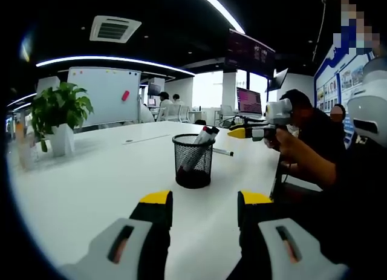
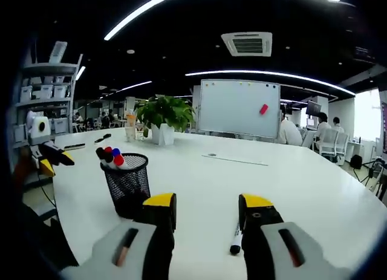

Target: Pick up the whiteboard markers from the pen holder and place them facing the whiteboard neatly

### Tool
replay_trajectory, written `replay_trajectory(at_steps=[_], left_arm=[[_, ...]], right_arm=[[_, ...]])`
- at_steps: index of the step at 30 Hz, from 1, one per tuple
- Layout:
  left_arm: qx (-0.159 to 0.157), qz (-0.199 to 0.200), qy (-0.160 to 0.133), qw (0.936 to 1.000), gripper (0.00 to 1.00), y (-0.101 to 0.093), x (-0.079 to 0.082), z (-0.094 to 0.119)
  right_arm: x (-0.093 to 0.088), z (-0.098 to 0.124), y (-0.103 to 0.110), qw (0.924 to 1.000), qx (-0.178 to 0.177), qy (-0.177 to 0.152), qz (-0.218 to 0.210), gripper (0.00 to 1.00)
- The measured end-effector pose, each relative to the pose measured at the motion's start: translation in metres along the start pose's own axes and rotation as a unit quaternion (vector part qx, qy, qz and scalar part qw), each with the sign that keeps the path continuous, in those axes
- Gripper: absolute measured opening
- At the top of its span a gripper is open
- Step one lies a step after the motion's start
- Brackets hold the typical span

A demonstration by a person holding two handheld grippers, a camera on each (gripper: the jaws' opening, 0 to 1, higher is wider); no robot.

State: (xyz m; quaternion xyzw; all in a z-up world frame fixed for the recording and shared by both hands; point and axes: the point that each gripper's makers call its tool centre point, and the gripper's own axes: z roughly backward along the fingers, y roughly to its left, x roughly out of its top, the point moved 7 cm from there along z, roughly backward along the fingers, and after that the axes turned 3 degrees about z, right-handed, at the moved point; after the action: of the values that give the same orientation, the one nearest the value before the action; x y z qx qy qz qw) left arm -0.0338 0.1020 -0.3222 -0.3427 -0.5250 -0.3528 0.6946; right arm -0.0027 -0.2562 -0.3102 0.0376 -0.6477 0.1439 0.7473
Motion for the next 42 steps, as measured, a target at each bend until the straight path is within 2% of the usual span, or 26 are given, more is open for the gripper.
replay_trajectory(at_steps=[4,9,11,17,22,26,32,38,42], left_arm=[[0.001,0.001,0.000,1.0000,0.45,0.000,0.000,0.000],[0.004,0.002,-0.005,1.0000,0.45,0.001,0.002,0.003],[0.004,0.003,-0.007,1.0000,0.45,0.003,0.002,0.003],[0.006,0.006,-0.004,1.0000,0.45,0.004,0.000,0.002],[0.013,0.002,-0.008,0.9999,0.45,0.003,0.003,0.007],[0.015,0.000,-0.009,0.9998,0.44,0.004,0.004,0.008],[0.012,-0.002,-0.008,0.9999,0.44,0.004,0.005,0.007],[0.018,-0.001,-0.009,0.9998,0.44,0.006,0.005,0.009],[0.022,-0.002,-0.007,0.9997,0.44,0.007,0.003,0.012]], right_arm=[[0.001,0.001,0.000,1.0000,0.004,-0.003,-0.003,0.44],[0.009,0.006,0.008,0.9992,0.026,-0.026,-0.018,0.41],[0.008,0.004,0.009,0.9991,0.034,-0.013,-0.020,0.41],[0.011,0.006,0.014,0.9987,0.039,-0.026,-0.019,0.42],[0.017,0.011,0.024,0.9967,0.069,-0.040,-0.018,0.41],[0.014,0.010,0.025,0.9976,0.065,-0.024,0.002,0.38],[0.016,0.011,0.024,0.9978,0.058,-0.031,0.000,0.37],[0.019,0.012,0.027,0.9971,0.066,-0.036,0.002,0.37],[0.022,0.014,0.029,0.9967,0.068,-0.045,0.000,0.42]])
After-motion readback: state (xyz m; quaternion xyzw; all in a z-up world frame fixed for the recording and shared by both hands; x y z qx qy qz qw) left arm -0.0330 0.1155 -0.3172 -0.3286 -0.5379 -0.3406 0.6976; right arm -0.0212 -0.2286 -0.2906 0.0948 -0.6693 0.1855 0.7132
